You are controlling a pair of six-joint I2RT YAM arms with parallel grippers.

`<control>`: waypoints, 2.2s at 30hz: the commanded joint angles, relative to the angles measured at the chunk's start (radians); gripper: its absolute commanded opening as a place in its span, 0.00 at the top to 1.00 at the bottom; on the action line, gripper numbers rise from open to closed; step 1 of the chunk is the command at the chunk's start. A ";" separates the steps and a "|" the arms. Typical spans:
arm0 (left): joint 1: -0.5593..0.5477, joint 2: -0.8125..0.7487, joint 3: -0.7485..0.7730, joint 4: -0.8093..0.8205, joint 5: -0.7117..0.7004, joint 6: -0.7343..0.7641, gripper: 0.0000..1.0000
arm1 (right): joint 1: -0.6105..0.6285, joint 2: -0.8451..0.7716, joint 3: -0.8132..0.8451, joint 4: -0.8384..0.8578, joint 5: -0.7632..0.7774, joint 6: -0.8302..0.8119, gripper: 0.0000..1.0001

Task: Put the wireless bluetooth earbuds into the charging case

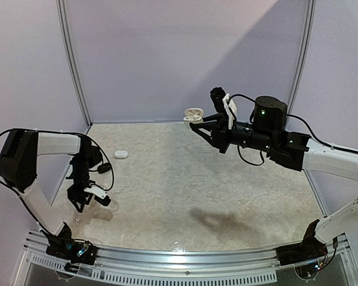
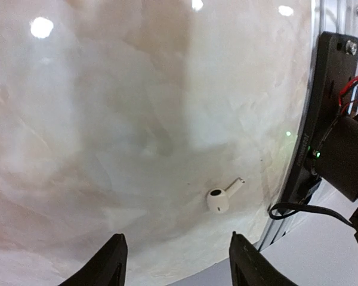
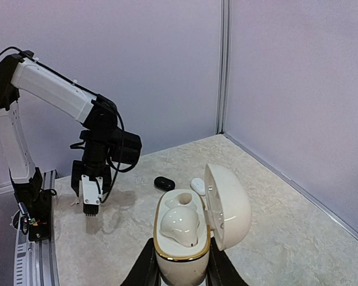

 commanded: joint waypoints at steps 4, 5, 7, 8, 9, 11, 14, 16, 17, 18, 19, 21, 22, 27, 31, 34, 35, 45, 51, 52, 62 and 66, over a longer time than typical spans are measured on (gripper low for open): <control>0.092 -0.264 -0.206 0.056 0.063 0.409 0.36 | -0.007 -0.010 -0.014 0.009 -0.018 -0.006 1.00; 0.095 -0.306 -0.244 0.099 0.095 0.451 0.37 | -0.007 -0.008 -0.012 0.008 -0.020 -0.006 1.00; 0.106 -0.379 -0.315 0.170 0.148 0.533 0.39 | -0.006 -0.011 -0.011 0.005 -0.023 -0.006 1.00; 0.112 -0.402 -0.339 0.192 0.165 0.584 0.40 | -0.007 -0.013 -0.012 0.003 -0.023 -0.006 1.00; 0.117 -0.415 -0.357 0.203 0.169 0.624 0.41 | -0.007 -0.015 -0.012 0.001 -0.024 -0.006 1.00; 0.125 -0.425 -0.383 0.230 0.166 0.665 0.43 | -0.007 -0.020 -0.011 -0.002 -0.027 -0.005 1.00; 0.135 -0.420 -0.405 0.258 0.139 0.700 0.45 | -0.007 -0.028 -0.013 -0.006 -0.029 -0.002 1.00; 0.141 -0.418 -0.405 0.248 0.128 0.715 0.45 | -0.006 -0.032 -0.014 -0.009 -0.029 -0.002 1.00; 0.145 -0.417 -0.403 0.237 0.124 0.722 0.45 | -0.007 -0.035 -0.013 -0.010 -0.031 -0.003 1.00; 0.149 -0.418 -0.402 0.231 0.118 0.731 0.45 | -0.007 -0.037 -0.012 -0.010 -0.032 -0.003 1.00; 0.154 -0.418 -0.403 0.227 0.117 0.743 0.45 | -0.007 -0.038 -0.013 -0.010 -0.032 -0.006 1.00; 0.169 -0.412 -0.404 0.225 0.067 0.772 0.45 | -0.007 -0.039 -0.013 -0.010 -0.034 -0.006 1.00; 0.180 -0.407 -0.402 0.222 0.055 0.786 0.45 | -0.007 -0.039 -0.013 -0.011 -0.036 -0.006 1.00; 0.206 -0.380 -0.384 0.205 0.030 0.801 0.44 | -0.006 -0.041 -0.010 -0.024 -0.035 -0.006 1.00; 0.205 -0.376 -0.412 0.286 0.043 0.800 0.49 | -0.007 -0.043 -0.011 -0.031 -0.031 -0.006 1.00; 0.206 -0.373 -0.426 0.301 0.036 0.793 0.53 | -0.006 -0.045 -0.011 -0.035 -0.032 -0.006 1.00; 0.206 -0.374 -0.430 0.307 0.035 0.789 0.54 | -0.007 -0.046 -0.011 -0.037 -0.031 -0.006 1.00; 0.227 -0.364 -0.468 0.364 -0.003 0.802 0.64 | -0.007 -0.038 0.006 -0.044 -0.033 -0.006 1.00; 0.248 -0.357 -0.456 0.358 -0.029 0.807 0.62 | -0.007 -0.040 0.007 -0.050 -0.036 -0.006 1.00; 0.259 -0.362 -0.445 0.331 -0.028 0.823 0.60 | -0.007 -0.040 0.008 -0.050 -0.036 -0.006 1.00; 0.279 -0.375 -0.467 0.356 -0.017 0.856 0.61 | -0.007 -0.045 0.002 -0.052 -0.036 -0.034 1.00; 0.279 -0.377 -0.489 0.377 -0.024 0.849 0.66 | -0.007 -0.053 -0.004 -0.052 -0.028 -0.034 1.00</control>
